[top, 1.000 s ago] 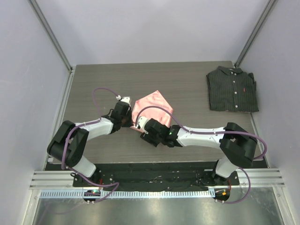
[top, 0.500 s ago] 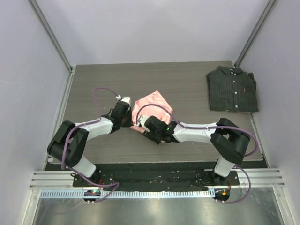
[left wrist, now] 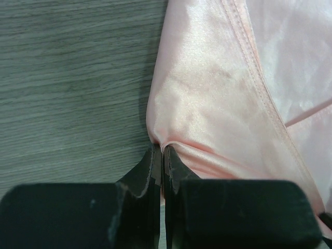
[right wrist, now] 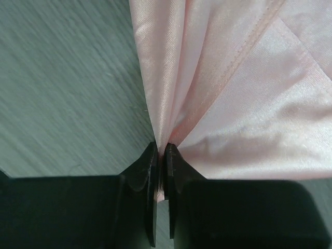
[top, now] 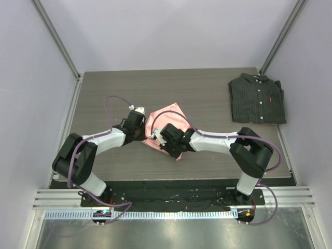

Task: Fold the napkin, place the utensils inside, and roll it up
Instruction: Roll the napkin with the utensil

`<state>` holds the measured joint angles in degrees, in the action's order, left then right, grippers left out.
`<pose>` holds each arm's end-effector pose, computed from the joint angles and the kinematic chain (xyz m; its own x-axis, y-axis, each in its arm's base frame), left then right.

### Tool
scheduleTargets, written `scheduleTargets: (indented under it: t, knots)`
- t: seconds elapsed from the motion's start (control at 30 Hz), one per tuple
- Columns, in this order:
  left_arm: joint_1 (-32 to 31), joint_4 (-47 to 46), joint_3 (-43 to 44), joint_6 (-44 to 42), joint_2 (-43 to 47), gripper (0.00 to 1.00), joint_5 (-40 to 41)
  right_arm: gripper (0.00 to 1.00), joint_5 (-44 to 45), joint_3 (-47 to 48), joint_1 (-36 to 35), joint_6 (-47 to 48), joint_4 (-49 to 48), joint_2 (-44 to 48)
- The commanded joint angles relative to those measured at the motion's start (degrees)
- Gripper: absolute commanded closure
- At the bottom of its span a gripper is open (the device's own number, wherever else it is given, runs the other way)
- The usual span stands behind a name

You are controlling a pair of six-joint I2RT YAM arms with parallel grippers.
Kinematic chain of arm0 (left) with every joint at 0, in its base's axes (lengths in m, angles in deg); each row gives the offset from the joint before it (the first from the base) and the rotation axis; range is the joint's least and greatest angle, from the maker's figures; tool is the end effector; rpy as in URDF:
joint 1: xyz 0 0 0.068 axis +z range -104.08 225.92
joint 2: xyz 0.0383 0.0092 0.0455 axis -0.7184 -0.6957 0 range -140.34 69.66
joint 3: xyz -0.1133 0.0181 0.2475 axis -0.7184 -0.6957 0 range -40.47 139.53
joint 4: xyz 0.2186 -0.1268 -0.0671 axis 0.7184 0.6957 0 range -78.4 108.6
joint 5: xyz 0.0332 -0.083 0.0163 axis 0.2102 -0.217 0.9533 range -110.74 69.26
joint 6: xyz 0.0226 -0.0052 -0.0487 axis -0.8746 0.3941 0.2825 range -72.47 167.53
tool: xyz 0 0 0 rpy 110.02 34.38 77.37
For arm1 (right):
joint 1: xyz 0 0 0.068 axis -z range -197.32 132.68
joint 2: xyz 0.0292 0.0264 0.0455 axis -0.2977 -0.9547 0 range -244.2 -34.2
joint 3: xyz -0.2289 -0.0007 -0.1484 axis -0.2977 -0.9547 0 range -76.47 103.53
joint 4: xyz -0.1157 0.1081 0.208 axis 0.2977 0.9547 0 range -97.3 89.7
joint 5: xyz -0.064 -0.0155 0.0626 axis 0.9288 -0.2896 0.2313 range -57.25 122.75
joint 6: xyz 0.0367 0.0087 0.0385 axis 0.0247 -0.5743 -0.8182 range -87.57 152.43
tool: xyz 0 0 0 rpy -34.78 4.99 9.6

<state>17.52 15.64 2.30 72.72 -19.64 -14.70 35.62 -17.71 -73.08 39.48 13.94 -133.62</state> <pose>0.2642 -0.1385 0.1565 -0.7911 -0.0534 -0.6094 0.0857 0.9767 -0.1968 0.1926 0.2798 0.1633 -0.3928 -0.7951 -0.4621 -0.8672 0.4875 -0.1017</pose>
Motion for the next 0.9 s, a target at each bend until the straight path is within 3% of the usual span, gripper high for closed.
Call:
scheduleTargets:
  t: [0.0,0.17,0.37,0.6,0.7,0.73,0.87]
  knots:
    - [0.37,5.63,2.32,-0.67,1.05,1.00,4.06,0.91,-18.47,2.40,2.84,-2.48,5.39,-1.39]
    - [0.37,10.11,3.55,-0.58,0.97,1.00,3.89,0.97,-39.47,4.60,8.12,-3.79,5.48,-3.24]
    - [0.54,12.75,5.66,-0.32,-1.23,1.00,3.54,0.98,-47.51,4.35,14.19,-4.15,4.44,-8.07]
    - [0.81,17.15,8.74,0.39,-4.92,1.00,2.48,0.96,-47.96,0.74,17.71,-6.96,-0.40,-9.05]
    - [0.81,17.85,9.27,0.30,-5.98,1.00,1.60,0.82,-46.56,0.65,17.71,-8.72,-0.58,-5.37]
    - [0.81,18.11,9.27,0.30,-6.06,1.00,1.69,0.72,-45.69,0.74,17.80,-9.24,-0.58,-4.04]
    - [0.81,18.64,9.44,0.04,-6.24,1.00,1.16,0.49,-41.64,1.44,17.28,-9.77,0.73,3.34]
